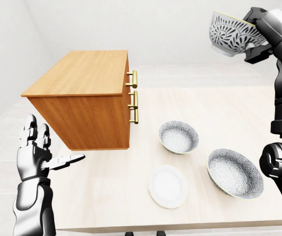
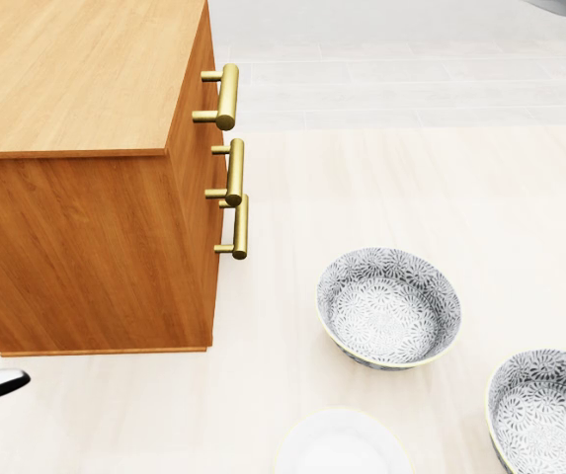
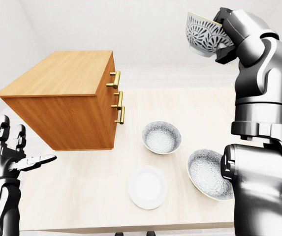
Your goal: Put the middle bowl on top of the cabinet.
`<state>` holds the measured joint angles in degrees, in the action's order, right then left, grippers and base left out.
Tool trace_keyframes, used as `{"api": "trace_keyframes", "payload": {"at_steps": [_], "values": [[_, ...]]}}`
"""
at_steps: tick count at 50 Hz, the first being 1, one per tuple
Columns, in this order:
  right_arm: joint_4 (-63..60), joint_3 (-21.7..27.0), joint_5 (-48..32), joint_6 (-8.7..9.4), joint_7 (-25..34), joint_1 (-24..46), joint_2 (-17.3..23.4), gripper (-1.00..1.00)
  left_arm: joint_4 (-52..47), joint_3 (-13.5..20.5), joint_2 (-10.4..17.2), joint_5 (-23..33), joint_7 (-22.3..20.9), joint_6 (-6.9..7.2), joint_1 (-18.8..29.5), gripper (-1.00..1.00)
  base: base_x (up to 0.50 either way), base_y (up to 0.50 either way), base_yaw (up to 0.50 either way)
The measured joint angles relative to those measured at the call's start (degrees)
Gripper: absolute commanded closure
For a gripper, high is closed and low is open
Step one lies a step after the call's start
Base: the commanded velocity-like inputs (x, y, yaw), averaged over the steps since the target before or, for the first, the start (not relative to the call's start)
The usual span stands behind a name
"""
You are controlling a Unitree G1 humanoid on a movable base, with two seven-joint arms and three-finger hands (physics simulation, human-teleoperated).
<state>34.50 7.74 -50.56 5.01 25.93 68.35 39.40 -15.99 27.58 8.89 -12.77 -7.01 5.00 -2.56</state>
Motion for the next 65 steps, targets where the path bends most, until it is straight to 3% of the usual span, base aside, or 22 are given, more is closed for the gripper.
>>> {"api": "trace_keyframes", "payload": {"at_steps": [28, 52, 65], "values": [[2.82, -4.18, 1.50, 0.00, 0.83, 12.87, -11.68, 1.00, -4.82, 0.35, -1.73, 0.48, -1.97, 0.00, -3.81, -1.00, 0.00, 0.00, 0.00], [8.40, -8.31, 2.73, 0.00, -1.96, 21.44, -24.10, 1.00, -11.88, 5.12, -5.56, 0.70, -5.37, 0.00, -9.25, -1.00, 0.00, 0.00, 0.00], [8.54, -9.94, 3.26, 0.00, -2.98, 23.94, -30.94, 1.00, -20.37, 7.40, -8.09, -0.64, -7.44, 0.00, -11.67, -1.00, 0.00, 0.00, 0.00]]}}
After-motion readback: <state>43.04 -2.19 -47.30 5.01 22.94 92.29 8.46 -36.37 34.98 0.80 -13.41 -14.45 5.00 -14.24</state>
